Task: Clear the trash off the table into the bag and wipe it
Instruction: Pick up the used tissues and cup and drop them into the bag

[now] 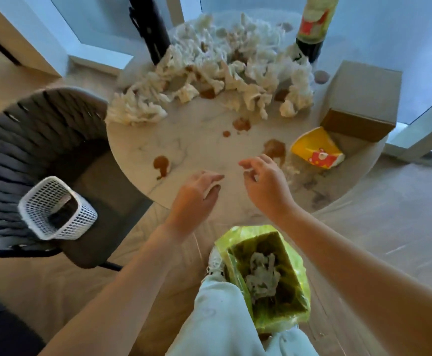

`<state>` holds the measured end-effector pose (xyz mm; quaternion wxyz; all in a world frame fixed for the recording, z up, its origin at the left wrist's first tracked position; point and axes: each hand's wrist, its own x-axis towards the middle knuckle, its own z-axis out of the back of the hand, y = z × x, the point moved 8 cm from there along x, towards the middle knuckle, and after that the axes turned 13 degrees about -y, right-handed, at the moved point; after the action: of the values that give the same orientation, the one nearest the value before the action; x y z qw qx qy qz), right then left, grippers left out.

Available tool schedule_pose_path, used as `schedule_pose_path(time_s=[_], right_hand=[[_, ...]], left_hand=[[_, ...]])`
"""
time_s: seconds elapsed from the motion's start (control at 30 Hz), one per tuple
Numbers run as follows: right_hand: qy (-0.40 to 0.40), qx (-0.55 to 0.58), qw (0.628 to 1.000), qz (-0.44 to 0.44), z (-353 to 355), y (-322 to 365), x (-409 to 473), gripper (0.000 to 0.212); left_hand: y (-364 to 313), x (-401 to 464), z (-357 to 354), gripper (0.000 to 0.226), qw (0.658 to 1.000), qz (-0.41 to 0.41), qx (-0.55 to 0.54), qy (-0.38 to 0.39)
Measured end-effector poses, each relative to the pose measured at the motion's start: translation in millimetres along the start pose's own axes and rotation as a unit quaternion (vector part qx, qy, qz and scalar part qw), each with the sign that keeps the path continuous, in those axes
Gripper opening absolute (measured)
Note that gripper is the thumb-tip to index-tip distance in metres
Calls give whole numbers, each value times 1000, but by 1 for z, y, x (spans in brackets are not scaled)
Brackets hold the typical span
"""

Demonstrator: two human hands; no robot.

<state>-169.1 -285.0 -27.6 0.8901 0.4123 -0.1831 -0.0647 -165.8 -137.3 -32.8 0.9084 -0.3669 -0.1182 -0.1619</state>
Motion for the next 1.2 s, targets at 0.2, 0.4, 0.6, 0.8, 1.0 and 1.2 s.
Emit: schedule_pose_path(time_s=[0.2,0.4,0.6,0.8,1.0,1.2], right_hand=[[46,-27,998,42,-65,35,95,33],[89,-77,993,30,-132,36,175,44],[120,-119,985,41,-190,28,223,48],[166,-157,972,47,-224,24,238,42],[128,-161,976,71,-225,21,239,16],[80,-92,990,74,-193,26,222,13]], left_hand=[[84,96,31,38,994,55,90,-23],[152,149,36,52,976,158,147,-23],[192,179,33,44,964,149,218,-43],[197,185,29,26,980,104,153,-73],[196,175,30,24,985,88,109,-97],[166,153,32,28,989,31,84,-116]])
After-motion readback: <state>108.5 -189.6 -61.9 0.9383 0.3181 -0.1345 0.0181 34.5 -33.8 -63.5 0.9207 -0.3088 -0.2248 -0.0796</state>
